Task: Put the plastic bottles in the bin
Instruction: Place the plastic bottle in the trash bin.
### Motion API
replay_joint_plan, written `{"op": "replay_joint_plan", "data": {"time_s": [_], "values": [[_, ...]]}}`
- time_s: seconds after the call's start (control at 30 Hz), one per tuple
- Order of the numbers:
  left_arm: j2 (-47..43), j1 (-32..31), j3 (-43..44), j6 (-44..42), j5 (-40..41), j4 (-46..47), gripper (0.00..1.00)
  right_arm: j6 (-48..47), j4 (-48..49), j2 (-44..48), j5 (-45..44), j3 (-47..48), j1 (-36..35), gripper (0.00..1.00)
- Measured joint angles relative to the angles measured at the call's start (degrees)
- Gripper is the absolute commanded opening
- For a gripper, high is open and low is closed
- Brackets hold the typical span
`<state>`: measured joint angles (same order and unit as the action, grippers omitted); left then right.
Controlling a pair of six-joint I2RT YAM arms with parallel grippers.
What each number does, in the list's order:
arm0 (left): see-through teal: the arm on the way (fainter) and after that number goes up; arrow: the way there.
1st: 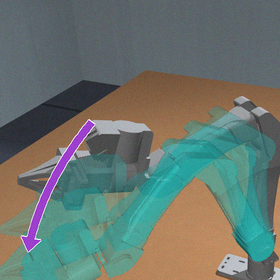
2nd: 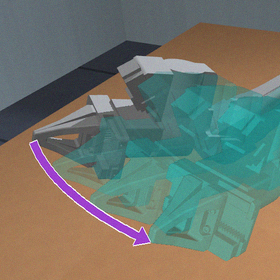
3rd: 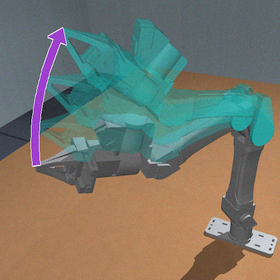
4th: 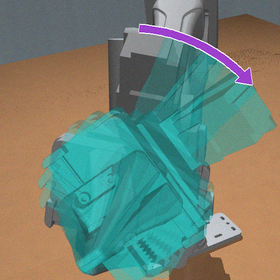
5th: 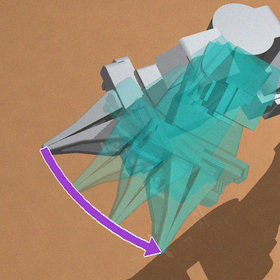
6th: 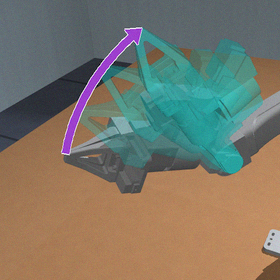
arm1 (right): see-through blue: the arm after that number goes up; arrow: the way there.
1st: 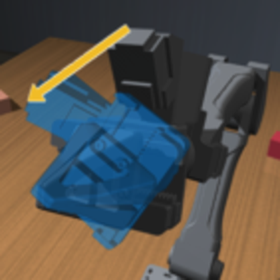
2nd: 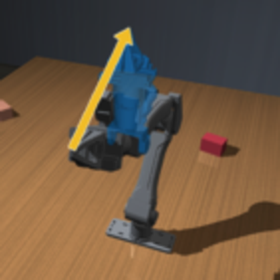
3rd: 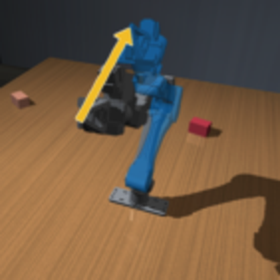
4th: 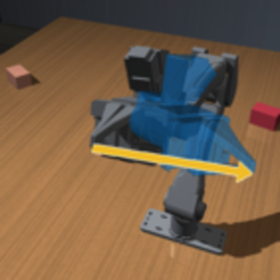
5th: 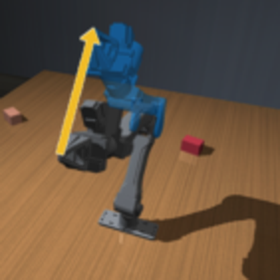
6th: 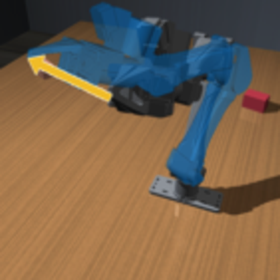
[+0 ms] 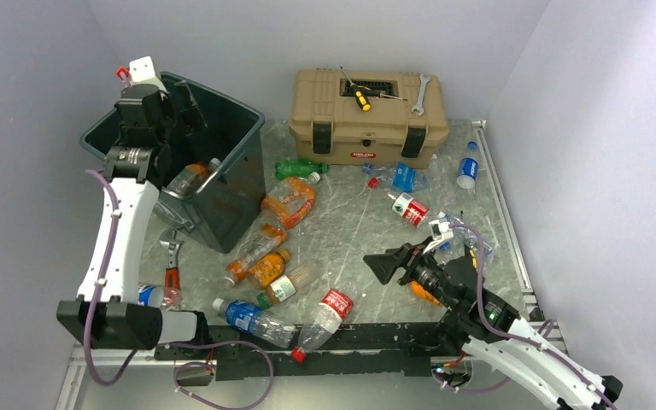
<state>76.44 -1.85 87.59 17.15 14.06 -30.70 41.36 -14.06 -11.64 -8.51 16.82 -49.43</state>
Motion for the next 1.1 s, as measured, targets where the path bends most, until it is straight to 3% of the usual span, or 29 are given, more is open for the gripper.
{"op": "replay_joint_plan", "data": {"time_s": [0.13, 0.33, 0.47, 0.57, 0.7, 0.83, 1.1], "values": [[-4.09, -2.89, 2.49, -1.49, -1.86, -0.09, 0.99, -2.82, -1.33, -1.46, -1.79, 4.61, 0.0, 1.0], [-7.17, -20.04, 9.01, -7.8, -8.87, 0.09, 0.99, -5.92, -6.05, -10.95, -12.02, 15.15, 0.0, 0.99], [-5.73, -26.77, 9.18, -11.04, -17.35, -0.83, 0.99, -6.78, -8.13, -22.25, -20.39, 21.51, 0.35, 0.98], [-5.81, -28.72, 2.19, -12.66, -26.45, -0.37, 1.0, -7.45, -8.24, -29.24, -23.06, 23.21, 2.43, 0.98], [-6.82, -30.47, -11.26, -13.86, -34.97, -0.5, 1.0, -7.61, -8.09, -37.62, -20.31, 23.21, 11.58, 0.97], [-9.64, -31.69, -22.21, -14.08, -37.81, 0.68, 0.99, -8.33, -6.71, -42.45, -18.47, 22.62, 17.9, 0.96], [-18.84, -32.5, -32.11, -11.72, -39.04, 10.78, 1.0, -11.45, -3.28, -57.79, -21.55, 24.39, 18.56, 0.99]]}}
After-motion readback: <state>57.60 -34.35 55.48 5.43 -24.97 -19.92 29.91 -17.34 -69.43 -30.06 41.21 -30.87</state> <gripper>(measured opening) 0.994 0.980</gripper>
